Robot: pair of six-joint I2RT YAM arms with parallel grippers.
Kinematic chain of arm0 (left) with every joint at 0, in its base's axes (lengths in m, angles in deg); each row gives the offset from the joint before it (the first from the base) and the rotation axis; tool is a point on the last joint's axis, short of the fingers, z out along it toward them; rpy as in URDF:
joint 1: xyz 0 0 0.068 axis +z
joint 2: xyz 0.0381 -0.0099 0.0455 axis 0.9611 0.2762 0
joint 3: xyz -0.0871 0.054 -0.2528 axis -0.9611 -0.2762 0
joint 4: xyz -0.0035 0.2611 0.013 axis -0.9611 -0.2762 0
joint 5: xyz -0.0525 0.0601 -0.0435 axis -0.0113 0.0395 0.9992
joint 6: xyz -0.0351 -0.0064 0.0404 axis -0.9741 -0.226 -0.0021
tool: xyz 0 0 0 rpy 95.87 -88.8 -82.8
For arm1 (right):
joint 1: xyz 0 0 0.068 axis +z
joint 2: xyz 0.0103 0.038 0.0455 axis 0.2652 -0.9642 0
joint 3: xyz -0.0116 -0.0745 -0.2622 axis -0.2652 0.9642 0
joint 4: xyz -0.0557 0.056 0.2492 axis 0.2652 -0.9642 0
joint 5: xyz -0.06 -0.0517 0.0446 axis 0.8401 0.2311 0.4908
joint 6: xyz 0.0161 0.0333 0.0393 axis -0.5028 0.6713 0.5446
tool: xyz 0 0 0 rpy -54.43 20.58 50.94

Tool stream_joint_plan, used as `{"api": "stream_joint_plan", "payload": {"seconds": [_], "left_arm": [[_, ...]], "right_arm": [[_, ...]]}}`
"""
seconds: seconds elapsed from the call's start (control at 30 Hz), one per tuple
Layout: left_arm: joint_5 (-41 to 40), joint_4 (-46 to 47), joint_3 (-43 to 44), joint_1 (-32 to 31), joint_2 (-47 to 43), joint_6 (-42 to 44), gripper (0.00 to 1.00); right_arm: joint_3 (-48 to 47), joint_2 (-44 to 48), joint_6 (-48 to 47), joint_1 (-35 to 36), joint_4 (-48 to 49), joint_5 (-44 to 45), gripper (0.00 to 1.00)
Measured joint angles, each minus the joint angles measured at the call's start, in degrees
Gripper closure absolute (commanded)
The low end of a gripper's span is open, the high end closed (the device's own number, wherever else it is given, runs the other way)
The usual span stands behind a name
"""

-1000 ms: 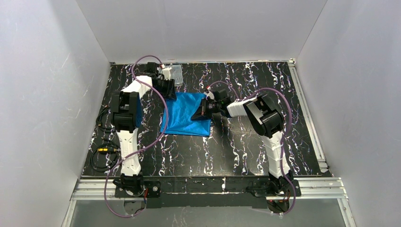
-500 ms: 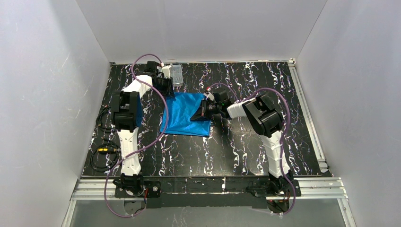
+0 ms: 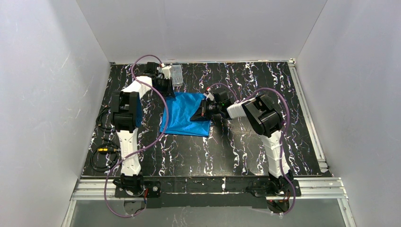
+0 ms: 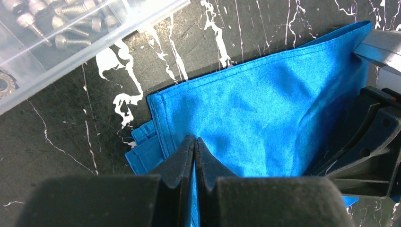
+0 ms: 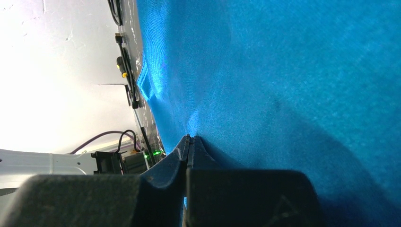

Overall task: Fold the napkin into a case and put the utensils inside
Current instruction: Pick up the top corner of the square folded napkin from the center of the board.

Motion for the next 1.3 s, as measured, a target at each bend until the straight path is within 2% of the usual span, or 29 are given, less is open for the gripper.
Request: {"api": "stream_joint_plan", "payload": {"seconds": [0.1,0.17,0.2,0.27,0.73,1.1,1.23,1.3], "left_arm": [[0.2,0.1,-0.7,0.0,-0.4,0.3,1.00],[0.2,0.2,-1.0,0.0,-0.6,0.6,0.77],[0.1,0.2,-1.2,0.0,-0.7,0.9,0.69],[-0.7,0.3,-1.6,-0.1,-1.0,1.5,0.61],[-3.1,0.2,-1.1,-0.3,-2.6,2.5,0.63],[-3.2,-1.6,2.4,-0.4,1.4,2.6,0.65],[-3.5,-4.1,5.2,-1.0,2.6,3.0,0.72],[-3.6,-4.7,5.9,-1.4,2.8,3.1,0.80]], "right_arm": [[0.0,-0.1,0.1,0.0,0.2,-0.1,0.99],[0.0,-0.1,0.1,0.0,0.2,-0.1,0.99],[0.0,-0.1,0.1,0.0,0.2,-0.1,0.99],[0.0,-0.1,0.1,0.0,0.2,-0.1,0.99],[0.0,-0.1,0.1,0.0,0.2,-0.2,0.99],[0.0,-0.1,0.2,0.0,0.3,-0.2,0.99],[0.0,-0.1,0.4,0.0,0.3,-0.2,0.99],[0.0,-0.1,0.5,0.0,0.4,-0.2,0.99]]}}
